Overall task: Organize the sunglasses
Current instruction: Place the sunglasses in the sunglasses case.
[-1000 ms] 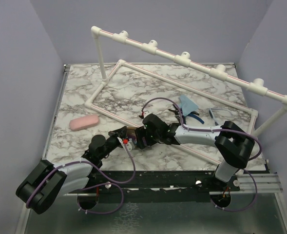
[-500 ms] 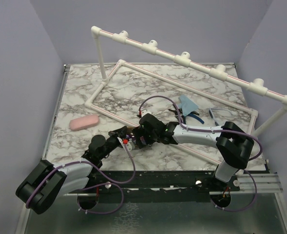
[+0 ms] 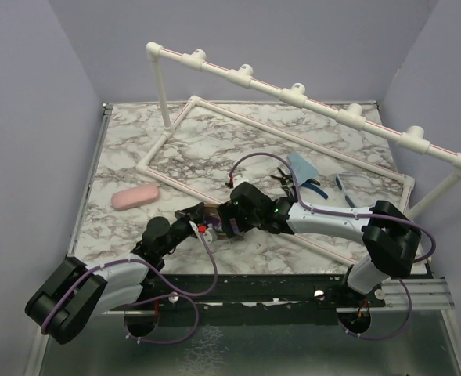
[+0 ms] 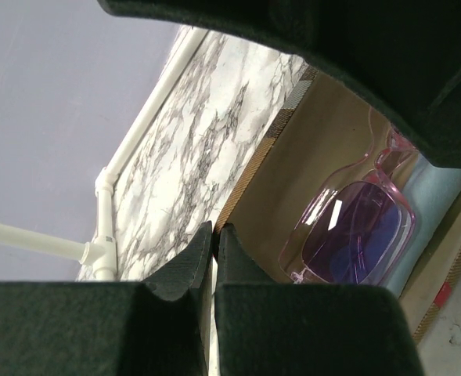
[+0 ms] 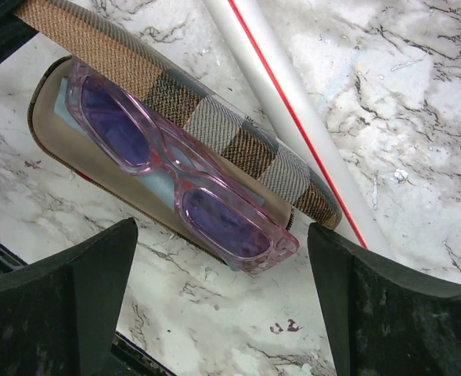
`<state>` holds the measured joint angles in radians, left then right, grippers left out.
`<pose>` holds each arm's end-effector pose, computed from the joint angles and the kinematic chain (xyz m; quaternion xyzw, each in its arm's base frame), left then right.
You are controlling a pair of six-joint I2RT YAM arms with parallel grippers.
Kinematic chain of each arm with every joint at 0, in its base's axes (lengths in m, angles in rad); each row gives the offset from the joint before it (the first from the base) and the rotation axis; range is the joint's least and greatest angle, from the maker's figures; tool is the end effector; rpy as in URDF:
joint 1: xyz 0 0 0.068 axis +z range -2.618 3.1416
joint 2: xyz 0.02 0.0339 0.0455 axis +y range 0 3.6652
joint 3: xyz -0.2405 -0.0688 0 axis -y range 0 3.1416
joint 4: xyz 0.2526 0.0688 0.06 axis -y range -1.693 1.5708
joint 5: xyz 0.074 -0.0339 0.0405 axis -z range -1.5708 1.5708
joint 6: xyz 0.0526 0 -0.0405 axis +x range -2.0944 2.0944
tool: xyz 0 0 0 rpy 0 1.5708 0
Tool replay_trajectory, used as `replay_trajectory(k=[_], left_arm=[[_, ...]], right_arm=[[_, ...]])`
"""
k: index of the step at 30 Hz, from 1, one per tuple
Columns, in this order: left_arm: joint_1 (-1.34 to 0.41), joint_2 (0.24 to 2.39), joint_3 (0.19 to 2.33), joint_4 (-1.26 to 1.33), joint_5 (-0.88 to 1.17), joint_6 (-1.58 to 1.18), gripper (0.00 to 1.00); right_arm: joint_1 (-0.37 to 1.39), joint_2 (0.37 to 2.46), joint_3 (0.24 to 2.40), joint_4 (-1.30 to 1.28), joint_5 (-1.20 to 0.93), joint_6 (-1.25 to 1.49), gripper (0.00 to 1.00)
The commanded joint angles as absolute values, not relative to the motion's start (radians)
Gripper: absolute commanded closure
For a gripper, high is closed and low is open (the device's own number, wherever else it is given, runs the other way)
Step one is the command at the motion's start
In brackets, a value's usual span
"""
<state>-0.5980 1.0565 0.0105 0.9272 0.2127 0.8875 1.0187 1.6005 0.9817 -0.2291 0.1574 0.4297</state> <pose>0.1629 -0.1244 0.1195 0.5548 0.5001 0.0167 0.6647 0.1911 0.2946 0.1618 -0.2441 0.9004 0.1785 0.3128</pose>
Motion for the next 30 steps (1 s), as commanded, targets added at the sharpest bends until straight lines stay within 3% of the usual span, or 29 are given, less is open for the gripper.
replay_trajectory(k=[1,11,16,20,30], left_arm=[[-0.609,1.054,-0.119,0.957,0.247,0.893,1.0],[-0.608,1.061,-0.12,0.957,0.247,0.888,1.0],[-0.607,1.063,-0.118,0.957,0.242,0.886,1.0],[-0.607,1.064,-0.115,0.957,0.239,0.887,1.0],[-0.609,1.059,-0.105,0.96,0.24,0.88,1.0]], right_arm=[[1.011,1.581,0.968,-0.246,0.212,0.448,0.06],[1.012,1.515,0.847,-0.134,0.201,0.498,0.2],[1.012,1.519,0.825,-0.029,0.16,0.488,0.43],[1.012,1.538,0.819,-0.011,0.146,0.49,0.52],[1.012,1.585,0.836,-0.026,0.187,0.451,0.56]])
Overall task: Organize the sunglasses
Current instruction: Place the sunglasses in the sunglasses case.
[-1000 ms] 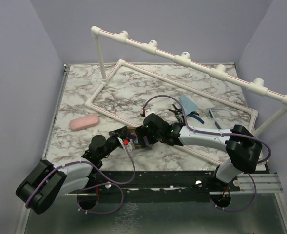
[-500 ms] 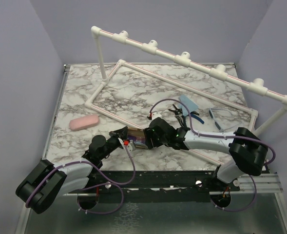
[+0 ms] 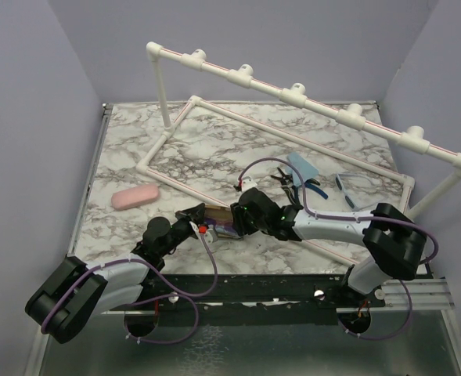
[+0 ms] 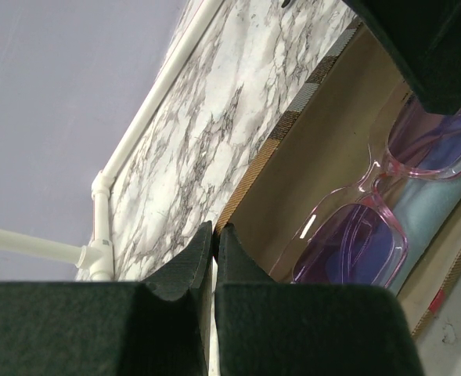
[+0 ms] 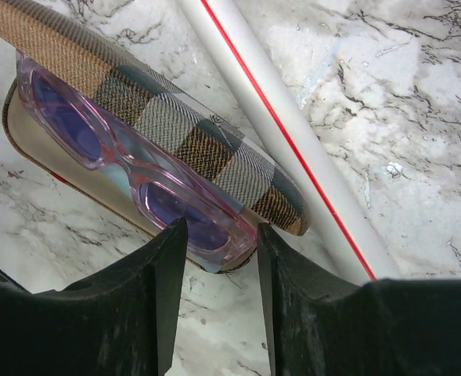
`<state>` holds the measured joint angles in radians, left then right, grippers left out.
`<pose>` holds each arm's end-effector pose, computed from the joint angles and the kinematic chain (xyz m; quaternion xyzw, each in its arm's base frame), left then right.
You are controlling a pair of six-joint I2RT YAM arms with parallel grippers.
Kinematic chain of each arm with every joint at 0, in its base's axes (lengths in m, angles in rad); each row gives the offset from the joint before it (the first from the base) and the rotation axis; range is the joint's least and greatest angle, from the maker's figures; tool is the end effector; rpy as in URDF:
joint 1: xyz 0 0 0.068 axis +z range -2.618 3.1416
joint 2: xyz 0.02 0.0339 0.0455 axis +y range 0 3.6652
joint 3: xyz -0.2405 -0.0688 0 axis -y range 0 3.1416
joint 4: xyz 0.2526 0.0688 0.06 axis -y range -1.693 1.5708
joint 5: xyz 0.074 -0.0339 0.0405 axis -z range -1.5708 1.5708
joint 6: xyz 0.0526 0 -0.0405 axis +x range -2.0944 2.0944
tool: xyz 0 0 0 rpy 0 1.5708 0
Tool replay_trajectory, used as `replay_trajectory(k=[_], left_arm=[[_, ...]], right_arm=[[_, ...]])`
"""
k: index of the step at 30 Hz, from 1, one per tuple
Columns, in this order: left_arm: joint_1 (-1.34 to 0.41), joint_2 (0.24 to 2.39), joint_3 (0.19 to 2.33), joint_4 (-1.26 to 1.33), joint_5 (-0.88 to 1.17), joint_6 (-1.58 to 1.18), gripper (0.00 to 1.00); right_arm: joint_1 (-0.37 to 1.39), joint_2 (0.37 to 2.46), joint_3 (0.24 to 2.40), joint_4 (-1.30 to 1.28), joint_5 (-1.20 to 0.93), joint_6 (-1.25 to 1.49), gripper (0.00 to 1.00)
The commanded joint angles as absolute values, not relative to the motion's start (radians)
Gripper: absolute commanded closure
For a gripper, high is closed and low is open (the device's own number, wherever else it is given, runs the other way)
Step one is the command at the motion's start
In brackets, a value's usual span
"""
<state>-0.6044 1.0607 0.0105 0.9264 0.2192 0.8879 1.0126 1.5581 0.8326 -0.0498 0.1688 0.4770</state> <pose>0.1619 -0.1257 0.1186 0.5589 0.4979 0.0118 0.6630 0.1853 0.2800 0.1432 -0.2116 0.8945 0.2045 0.3364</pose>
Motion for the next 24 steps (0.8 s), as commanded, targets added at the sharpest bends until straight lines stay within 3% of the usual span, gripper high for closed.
replay_trajectory(k=[1,11,24], left_arm=[[-0.608,1.059,-0.105,0.96,0.241,0.878,1.0],[-0.608,1.057,-0.118,0.968,0.242,0.878,1.0],[-0.608,1.061,-0.162,0.977,0.267,0.988,1.0]], right_arm=[[1.012,1.59,0.836,-0.026,0.188,0.443,0.56],[1.011,1.635,0.844,-0.06,0.209,0.421,0.54],[1.011,1.481,0.862,-0.125,0.108,0.351,0.41]])
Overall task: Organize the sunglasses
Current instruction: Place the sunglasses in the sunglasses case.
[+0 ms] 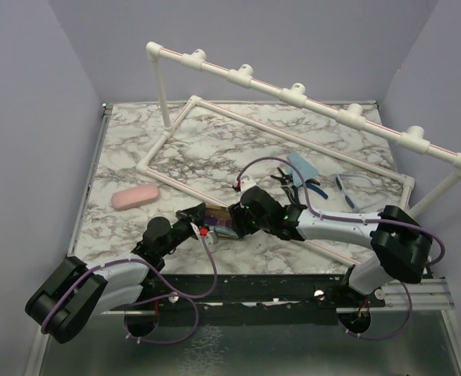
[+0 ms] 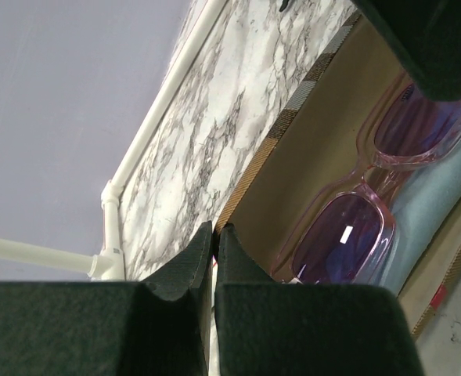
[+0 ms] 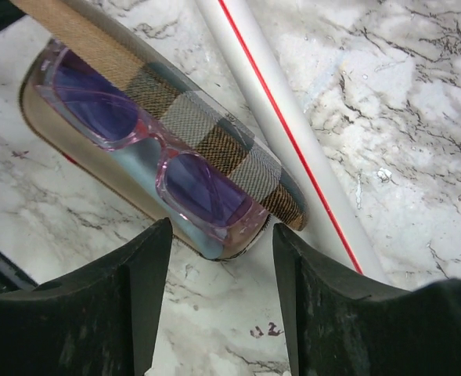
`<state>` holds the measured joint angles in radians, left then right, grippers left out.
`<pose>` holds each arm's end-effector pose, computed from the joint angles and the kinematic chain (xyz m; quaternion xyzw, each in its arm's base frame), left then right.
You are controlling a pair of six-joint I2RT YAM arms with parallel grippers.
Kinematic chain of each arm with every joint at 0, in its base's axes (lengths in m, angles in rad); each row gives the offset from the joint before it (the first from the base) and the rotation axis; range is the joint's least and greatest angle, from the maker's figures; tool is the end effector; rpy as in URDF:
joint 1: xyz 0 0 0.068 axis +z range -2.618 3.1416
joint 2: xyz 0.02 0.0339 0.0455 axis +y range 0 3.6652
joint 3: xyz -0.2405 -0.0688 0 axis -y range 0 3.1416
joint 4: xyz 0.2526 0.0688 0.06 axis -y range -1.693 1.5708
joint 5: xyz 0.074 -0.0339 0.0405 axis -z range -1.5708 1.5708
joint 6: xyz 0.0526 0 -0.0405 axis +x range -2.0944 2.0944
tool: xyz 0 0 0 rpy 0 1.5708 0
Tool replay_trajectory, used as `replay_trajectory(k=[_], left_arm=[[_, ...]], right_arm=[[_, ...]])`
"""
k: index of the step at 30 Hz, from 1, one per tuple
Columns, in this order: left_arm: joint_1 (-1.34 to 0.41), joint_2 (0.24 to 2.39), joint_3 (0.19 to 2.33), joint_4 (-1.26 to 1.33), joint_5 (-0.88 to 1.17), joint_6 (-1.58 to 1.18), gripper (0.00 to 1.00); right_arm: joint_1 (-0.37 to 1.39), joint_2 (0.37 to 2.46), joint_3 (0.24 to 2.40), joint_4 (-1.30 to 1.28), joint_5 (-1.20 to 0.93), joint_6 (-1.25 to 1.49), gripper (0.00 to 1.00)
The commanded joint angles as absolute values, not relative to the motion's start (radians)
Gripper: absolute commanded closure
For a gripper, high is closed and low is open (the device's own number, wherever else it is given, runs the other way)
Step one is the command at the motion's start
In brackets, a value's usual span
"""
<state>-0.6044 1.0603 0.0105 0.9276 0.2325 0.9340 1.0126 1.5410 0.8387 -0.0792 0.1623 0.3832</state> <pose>0.1614 -0.1262 0.1189 0.5727 0.4810 0.0223 0.6635 0.1840 0.2786 0.1478 -0.2552 0.8846 0.1889 0.3417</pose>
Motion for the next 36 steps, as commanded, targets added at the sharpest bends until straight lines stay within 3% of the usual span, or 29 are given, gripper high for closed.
replay_trajectory(k=[1,6,11,16,28,36], left_arm=[[-0.609,1.063,-0.163,0.976,0.27,1.0,1.0],[-0.609,1.075,-0.163,0.953,0.28,1.086,1.0],[-0.609,1.084,-0.163,0.907,0.311,1.215,1.0],[-0.609,1.116,-0.163,0.861,0.35,1.366,1.0],[-0.609,1.187,-0.156,0.802,0.387,1.587,1.0],[-0.609,1.205,-0.154,0.754,0.387,1.694,1.0]], right_arm=[[1.012,1.468,0.861,-0.132,0.094,0.347,0.4],[1.012,1.374,0.852,-0.143,-0.033,0.302,0.38],[1.002,1.327,0.916,-0.145,-0.092,0.211,0.29],[0.939,1.42,1.01,-0.198,-0.184,0.094,0.22],[0.86,1.689,1.128,-0.25,-0.42,-0.097,0.18],[0.86,1.748,1.127,-0.214,-0.501,-0.1,0.19]])
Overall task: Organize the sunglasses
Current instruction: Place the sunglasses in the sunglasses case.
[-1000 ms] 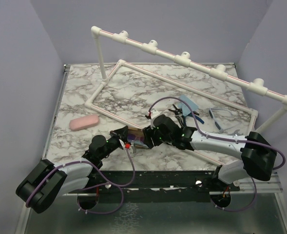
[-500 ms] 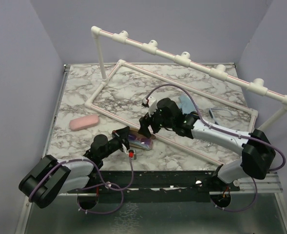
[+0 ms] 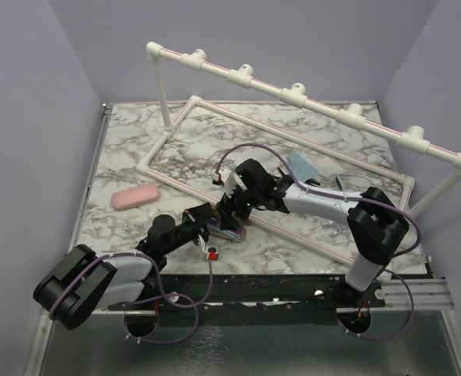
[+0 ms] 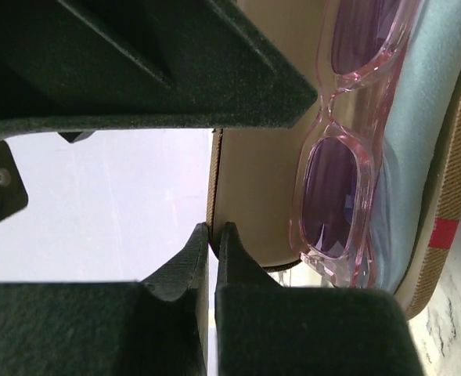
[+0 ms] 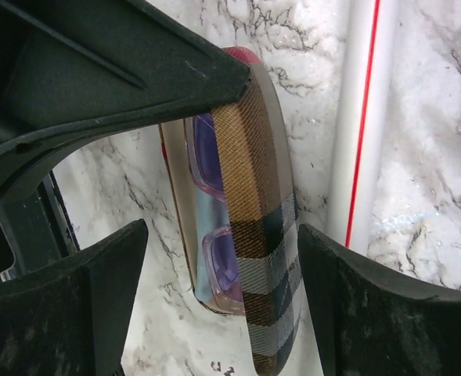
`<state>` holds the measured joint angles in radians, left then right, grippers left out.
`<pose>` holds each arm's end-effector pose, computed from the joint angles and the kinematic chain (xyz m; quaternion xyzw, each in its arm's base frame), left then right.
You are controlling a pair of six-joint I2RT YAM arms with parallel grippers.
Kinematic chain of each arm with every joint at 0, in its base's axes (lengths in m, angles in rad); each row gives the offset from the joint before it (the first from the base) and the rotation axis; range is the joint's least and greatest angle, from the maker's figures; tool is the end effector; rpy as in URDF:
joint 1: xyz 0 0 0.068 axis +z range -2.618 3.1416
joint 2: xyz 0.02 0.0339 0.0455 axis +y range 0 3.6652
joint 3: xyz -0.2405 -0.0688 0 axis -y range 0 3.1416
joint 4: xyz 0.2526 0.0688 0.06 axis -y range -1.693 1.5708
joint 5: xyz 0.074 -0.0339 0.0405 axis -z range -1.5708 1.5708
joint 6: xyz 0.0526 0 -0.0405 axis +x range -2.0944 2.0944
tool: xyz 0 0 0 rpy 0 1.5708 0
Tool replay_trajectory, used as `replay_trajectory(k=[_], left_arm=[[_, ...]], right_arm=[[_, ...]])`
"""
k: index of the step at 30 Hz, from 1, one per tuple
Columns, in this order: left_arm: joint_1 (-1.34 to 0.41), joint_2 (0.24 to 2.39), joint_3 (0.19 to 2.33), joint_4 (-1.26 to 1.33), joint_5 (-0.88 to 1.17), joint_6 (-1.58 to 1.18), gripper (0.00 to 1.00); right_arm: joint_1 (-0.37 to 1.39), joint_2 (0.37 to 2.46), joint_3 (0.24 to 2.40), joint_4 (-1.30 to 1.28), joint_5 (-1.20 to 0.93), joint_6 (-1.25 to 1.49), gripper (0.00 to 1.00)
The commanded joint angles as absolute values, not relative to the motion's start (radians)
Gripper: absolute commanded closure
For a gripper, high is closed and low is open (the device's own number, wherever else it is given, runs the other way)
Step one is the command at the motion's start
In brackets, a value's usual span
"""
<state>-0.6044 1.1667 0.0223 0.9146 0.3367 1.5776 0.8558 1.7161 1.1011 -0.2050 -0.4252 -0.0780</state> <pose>0.1588 -0.1308 0.1013 0.7333 0.2642 0.1704 0.6029 0.2320 0.3004 0.1656 -0.4784 0.7773 0.3175 0.2572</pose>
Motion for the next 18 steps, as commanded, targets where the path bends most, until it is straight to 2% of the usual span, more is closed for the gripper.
replay_trajectory(k=[1,4,10,15,18], left_arm=[[-0.609,1.214,-0.155,0.753,0.387,1.709,1.0],[-0.609,1.224,-0.154,0.752,0.39,1.725,1.0],[-0.609,1.246,-0.154,0.749,0.378,1.715,1.0],[-0.609,1.241,-0.154,0.749,0.381,1.693,1.0],[-0.609,1.23,-0.153,0.749,0.378,1.673,1.0]], right_arm=[[0.861,1.755,1.124,-0.209,-0.5,-0.097,0.19],[0.861,1.76,1.103,-0.172,-0.505,-0.074,0.19],[0.89,1.704,1.055,-0.119,-0.425,-0.004,0.27],[0.913,1.623,1.001,-0.068,-0.282,0.089,0.49],[0.949,1.596,0.966,-0.021,-0.187,0.09,0.57]])
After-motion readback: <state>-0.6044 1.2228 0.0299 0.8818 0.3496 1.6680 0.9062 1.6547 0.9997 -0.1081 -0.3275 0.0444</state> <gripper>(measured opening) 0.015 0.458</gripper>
